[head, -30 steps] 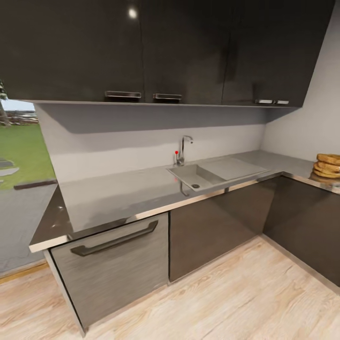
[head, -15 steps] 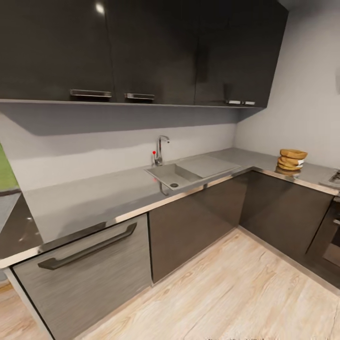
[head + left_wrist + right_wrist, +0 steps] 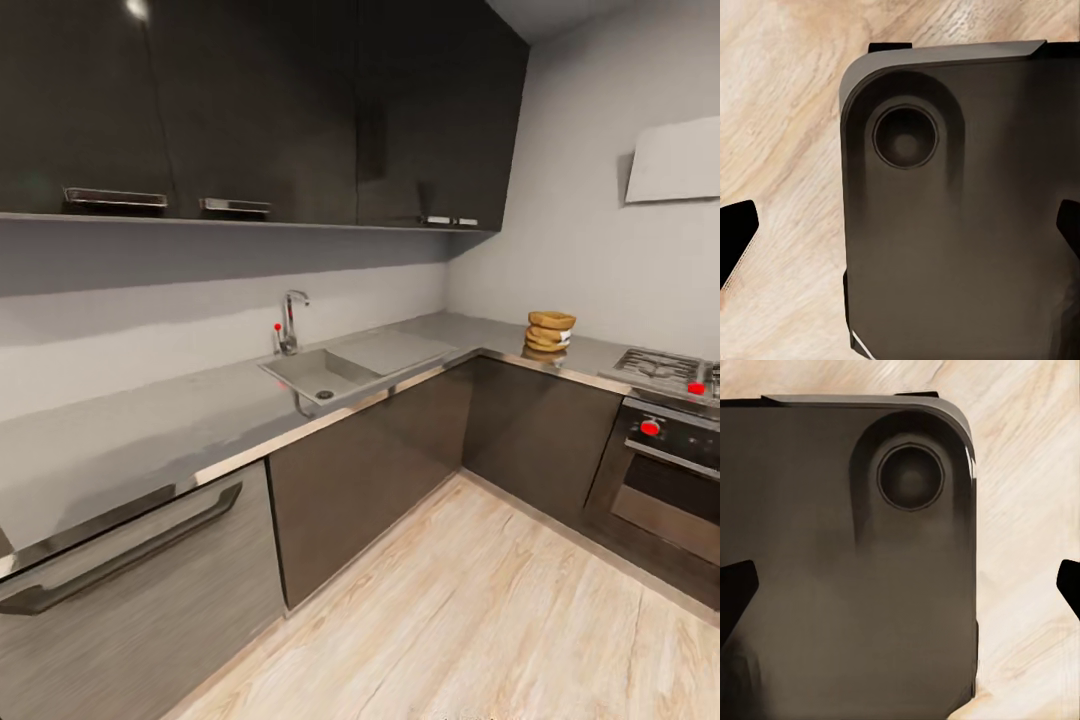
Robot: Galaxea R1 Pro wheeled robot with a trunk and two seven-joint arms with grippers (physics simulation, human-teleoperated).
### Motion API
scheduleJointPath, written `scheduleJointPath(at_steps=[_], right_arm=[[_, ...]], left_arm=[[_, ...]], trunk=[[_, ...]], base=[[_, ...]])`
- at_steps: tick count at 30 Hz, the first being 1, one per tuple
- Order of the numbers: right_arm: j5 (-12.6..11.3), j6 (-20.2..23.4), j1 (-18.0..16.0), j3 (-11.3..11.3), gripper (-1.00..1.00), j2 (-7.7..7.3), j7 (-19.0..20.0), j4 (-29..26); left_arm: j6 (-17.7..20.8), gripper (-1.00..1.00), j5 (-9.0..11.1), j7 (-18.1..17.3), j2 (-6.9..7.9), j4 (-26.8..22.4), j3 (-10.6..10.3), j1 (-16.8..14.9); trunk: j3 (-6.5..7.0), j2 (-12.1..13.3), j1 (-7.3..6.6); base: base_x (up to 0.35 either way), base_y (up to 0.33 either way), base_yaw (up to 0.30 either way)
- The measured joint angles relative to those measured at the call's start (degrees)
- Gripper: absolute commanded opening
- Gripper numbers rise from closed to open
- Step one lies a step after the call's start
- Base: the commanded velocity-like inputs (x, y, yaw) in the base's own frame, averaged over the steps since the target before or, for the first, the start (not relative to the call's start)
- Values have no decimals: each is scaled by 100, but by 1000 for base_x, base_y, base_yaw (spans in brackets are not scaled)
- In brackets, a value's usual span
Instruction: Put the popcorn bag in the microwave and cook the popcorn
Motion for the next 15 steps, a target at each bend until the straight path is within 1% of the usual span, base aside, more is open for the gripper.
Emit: scheduleJointPath(at_steps=[15], right_arm=[[-1,1,0,0,100,0,0,0]], left_arm=[[0,100,2,0,0,0,0,0]], trunk=[[43,0,0]], base=[[0,0,-300]])
